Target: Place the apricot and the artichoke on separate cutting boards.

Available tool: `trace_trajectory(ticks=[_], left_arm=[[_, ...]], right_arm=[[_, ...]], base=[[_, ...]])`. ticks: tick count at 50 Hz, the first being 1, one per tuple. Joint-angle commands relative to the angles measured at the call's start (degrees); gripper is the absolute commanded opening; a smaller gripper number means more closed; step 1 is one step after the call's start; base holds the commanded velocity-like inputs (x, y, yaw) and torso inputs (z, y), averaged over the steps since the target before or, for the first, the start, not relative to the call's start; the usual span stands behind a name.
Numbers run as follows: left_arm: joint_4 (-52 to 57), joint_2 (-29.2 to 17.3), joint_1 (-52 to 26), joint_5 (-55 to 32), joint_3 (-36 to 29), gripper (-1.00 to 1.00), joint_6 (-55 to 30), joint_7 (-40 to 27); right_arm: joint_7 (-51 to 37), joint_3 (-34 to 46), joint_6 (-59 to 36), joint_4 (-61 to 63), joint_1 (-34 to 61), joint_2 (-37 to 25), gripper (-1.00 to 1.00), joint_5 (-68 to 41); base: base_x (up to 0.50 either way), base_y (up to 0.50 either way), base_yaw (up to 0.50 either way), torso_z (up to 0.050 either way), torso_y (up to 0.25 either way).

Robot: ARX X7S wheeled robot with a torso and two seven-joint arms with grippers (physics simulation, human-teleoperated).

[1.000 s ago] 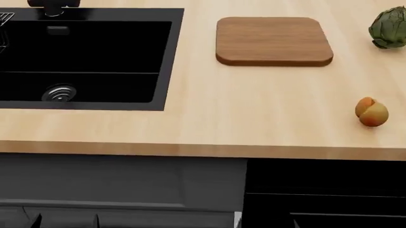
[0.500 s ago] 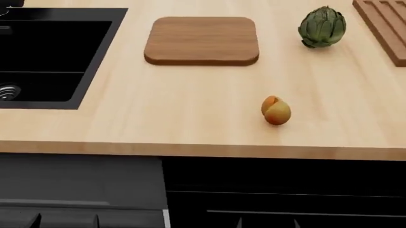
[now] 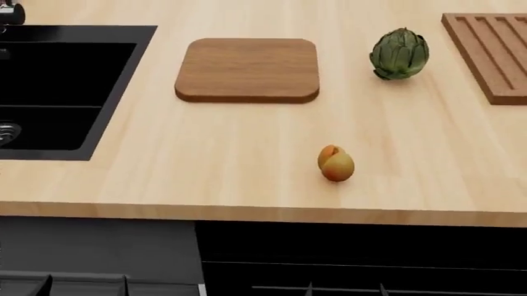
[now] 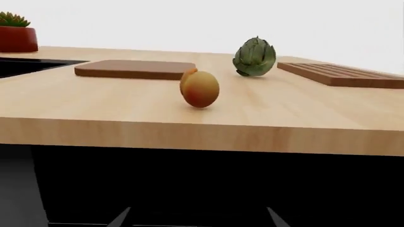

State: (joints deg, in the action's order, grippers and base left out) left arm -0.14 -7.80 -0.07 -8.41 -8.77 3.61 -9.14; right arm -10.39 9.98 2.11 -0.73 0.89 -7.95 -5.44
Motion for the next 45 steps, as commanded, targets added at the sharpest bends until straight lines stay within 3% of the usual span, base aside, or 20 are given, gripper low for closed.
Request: trace_trajectory(ticks=[1, 19, 45], left_arm=[[-0.13, -0.48, -0.08, -0.20, -0.54, 1.00, 0.26, -0.59], [0.22, -1.10, -0.15, -0.67, -1.18, 1.00, -0.65, -1.69], [0.43, -1.77, -0.38, -1.28, -1.92, 1.00, -1.28, -3.20]], right_arm=[[-0.70, 0.66, 0.87, -0.77, 0.20, -0.35, 1.00, 0.15], [-1.64, 1.43, 0.43, -0.69, 0.42, -0.94, 1.00, -0.09], [-2.71, 2.28, 0.52, -0.58, 0.60, -1.70, 1.00, -0.70]], base=[[0.00, 0.00, 0.00, 0.050, 0.000], [0.00, 0.00, 0.00, 0.047, 0.000], [0.00, -0.50, 0.00, 0.000, 0.000]])
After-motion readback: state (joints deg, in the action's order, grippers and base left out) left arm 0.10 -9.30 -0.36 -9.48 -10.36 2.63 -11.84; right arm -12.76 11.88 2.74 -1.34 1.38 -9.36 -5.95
